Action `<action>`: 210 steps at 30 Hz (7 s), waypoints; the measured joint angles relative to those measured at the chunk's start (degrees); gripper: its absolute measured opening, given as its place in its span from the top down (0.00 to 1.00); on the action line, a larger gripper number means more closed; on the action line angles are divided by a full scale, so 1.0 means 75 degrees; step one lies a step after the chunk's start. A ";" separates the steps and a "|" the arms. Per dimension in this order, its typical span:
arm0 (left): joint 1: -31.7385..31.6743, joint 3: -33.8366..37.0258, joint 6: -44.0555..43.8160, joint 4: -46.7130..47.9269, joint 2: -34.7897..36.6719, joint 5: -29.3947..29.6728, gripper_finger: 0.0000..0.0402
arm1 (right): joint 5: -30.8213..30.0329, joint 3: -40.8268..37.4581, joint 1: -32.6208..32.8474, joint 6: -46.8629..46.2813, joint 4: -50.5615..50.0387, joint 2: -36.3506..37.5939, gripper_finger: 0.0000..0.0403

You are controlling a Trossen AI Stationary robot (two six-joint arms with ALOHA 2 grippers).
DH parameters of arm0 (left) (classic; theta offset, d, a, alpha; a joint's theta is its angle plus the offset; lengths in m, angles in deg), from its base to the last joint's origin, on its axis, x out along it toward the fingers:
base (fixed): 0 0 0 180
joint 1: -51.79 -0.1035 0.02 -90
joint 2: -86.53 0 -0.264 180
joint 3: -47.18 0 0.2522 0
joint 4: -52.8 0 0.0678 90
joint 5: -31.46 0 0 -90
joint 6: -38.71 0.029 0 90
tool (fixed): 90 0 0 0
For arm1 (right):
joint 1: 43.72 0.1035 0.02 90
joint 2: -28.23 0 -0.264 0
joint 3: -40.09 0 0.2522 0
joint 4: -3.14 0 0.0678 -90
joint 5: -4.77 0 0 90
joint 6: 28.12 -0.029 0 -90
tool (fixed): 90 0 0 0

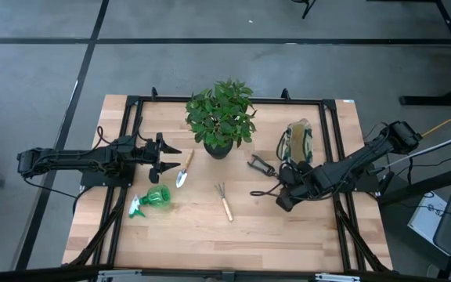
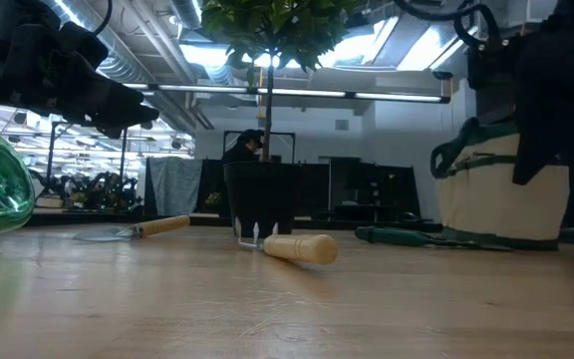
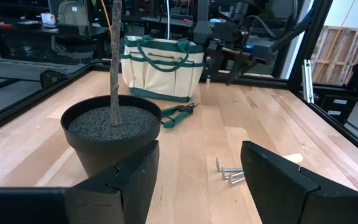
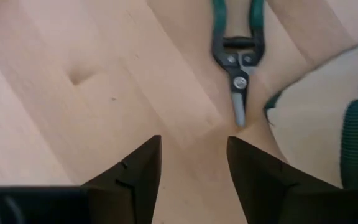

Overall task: Pick & Place Garden tools in Gardening bag
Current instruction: Prepare the white gardening bag, then put the green pruning shear into the white gardening bag

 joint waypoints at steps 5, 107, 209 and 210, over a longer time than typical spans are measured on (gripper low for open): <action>0.0001 -0.0002 0.0002 0.0000 0.0000 0.0003 0.44 | -0.0009 -0.0001 0.0000 0.0034 0.0462 0.0000 0.54; 0.0001 0.0001 0.0002 -0.0002 0.0003 0.0000 0.44 | -0.1028 0.2369 -0.1735 0.4581 0.0592 -0.2548 0.55; 0.0000 0.0001 0.0002 -0.0005 0.0003 0.0003 0.44 | -0.1924 0.1139 0.0175 0.4768 0.2372 0.1139 0.91; 0.0003 0.0001 0.0002 -0.0002 0.0000 0.0000 0.44 | -0.2004 0.1139 0.0175 0.4735 0.2443 0.1139 0.91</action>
